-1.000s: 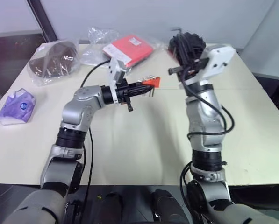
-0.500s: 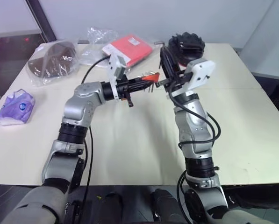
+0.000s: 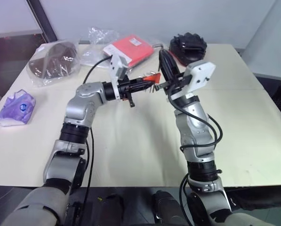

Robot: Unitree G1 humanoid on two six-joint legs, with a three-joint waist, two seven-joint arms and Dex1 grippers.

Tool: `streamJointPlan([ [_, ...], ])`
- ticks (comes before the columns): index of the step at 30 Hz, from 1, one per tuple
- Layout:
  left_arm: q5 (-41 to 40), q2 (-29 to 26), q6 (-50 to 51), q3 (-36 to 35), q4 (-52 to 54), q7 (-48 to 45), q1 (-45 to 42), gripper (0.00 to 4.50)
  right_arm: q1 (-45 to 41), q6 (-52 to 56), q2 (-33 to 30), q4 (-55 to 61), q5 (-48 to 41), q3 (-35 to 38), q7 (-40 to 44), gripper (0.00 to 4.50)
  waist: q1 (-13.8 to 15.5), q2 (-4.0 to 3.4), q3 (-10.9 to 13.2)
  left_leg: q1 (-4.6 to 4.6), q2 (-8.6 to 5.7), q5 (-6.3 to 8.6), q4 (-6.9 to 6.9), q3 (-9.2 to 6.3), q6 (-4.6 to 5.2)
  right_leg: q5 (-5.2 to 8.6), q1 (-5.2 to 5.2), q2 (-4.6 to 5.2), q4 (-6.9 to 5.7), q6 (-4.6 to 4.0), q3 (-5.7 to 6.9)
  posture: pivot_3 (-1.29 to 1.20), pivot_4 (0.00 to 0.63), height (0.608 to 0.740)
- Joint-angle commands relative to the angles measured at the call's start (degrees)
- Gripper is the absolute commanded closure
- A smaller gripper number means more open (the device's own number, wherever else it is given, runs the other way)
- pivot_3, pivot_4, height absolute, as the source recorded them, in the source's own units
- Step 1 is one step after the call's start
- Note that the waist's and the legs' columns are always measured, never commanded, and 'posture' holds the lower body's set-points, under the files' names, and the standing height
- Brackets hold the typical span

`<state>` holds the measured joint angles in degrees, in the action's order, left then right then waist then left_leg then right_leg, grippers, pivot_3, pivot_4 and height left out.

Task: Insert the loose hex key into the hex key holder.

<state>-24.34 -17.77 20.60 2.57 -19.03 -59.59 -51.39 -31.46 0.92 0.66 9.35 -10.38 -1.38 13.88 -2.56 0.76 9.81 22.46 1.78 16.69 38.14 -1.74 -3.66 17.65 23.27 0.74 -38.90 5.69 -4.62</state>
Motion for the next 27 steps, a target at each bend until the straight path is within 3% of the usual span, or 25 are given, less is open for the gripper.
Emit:
streamJointPlan([
  [1, -0.37, 0.1, -1.06, -1.15, 1.12, -0.05, -1.62, 4.5, -0.27, -0.23, -0.31, 2.65, -0.72, -0.02, -0.08, 4.45, 0.0, 0.0, 0.0, 0.0, 0.0, 0.0, 0.0, 0.0, 0.0, 0.0, 0.0, 0.0, 0.0, 0.0, 0.0, 0.0, 0.15, 0.74],
  [27, -0.38, 0.19, -1.18, -1.63, 0.53, 0.47, -2.25, 4.5, 1.85, -0.5, -1.18, 2.95, 0.21, -1.8, -0.25, 4.45, 0.0, 0.0, 0.0, 0.0, 0.0, 0.0, 0.0, 0.0, 0.0, 0.0, 0.0, 0.0, 0.0, 0.0, 0.0, 0.0, 0.15, 0.74],
])
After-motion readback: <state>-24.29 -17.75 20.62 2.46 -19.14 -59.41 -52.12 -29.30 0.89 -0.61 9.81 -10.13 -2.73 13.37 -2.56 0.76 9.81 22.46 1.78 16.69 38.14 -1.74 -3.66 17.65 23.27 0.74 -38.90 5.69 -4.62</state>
